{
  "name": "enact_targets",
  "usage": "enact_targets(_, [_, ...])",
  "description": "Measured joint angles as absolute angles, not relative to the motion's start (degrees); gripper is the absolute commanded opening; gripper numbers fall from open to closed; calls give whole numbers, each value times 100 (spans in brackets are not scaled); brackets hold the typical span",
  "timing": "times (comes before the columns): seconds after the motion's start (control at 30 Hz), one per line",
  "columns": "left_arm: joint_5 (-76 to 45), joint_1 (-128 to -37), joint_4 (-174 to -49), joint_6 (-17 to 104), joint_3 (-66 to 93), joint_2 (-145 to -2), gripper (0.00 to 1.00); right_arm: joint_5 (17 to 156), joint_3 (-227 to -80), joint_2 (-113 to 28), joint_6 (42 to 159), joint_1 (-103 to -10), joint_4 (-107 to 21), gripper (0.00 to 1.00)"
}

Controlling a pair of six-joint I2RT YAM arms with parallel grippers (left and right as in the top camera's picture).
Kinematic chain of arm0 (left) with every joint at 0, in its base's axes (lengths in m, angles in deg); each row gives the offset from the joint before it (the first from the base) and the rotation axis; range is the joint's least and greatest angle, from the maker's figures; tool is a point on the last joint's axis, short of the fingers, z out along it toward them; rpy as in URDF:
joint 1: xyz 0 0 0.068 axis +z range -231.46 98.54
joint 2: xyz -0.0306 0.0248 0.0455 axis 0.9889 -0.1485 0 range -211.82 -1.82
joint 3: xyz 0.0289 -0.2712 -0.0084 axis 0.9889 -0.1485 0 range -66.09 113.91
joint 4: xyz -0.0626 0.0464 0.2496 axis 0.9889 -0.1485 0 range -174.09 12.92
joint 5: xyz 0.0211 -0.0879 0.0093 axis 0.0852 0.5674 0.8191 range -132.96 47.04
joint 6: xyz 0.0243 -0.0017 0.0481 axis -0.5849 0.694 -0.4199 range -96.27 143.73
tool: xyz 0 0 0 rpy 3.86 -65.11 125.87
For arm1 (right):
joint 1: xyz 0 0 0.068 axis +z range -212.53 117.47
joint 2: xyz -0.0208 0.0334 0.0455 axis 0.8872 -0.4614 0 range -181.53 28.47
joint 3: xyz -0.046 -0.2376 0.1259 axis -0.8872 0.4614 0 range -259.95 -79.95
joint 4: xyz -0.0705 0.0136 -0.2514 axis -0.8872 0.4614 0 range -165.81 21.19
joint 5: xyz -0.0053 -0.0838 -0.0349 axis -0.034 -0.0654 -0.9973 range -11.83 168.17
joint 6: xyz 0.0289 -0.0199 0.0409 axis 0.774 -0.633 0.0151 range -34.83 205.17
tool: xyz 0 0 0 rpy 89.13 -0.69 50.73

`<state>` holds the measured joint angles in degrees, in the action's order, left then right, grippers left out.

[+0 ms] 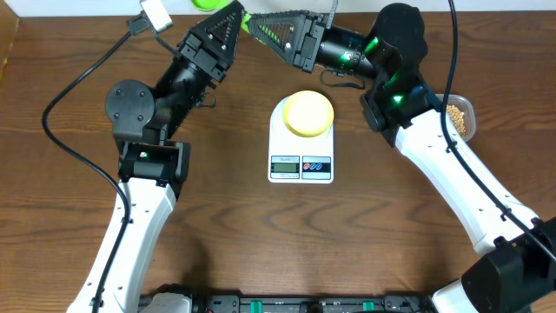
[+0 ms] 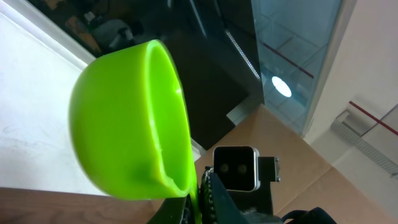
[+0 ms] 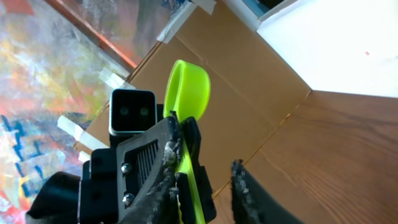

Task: Scoop item into bowl and weigh 50g on scale
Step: 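Hold the green scoop with both grippers above the scale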

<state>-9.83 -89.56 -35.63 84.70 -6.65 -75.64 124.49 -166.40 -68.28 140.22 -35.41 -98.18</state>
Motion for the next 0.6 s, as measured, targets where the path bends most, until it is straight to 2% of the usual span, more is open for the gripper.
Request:
enact_targets(0.27, [-983,-8956,-3561,8470,-665,-7564,7,12668,-16640,-6828,14022,-3541,-9844,25])
enact_targets(0.6, [-983,-8956,-3557,8470,-665,-7564,7,12749,-16640,-6828,14008,-3541,-9866,8])
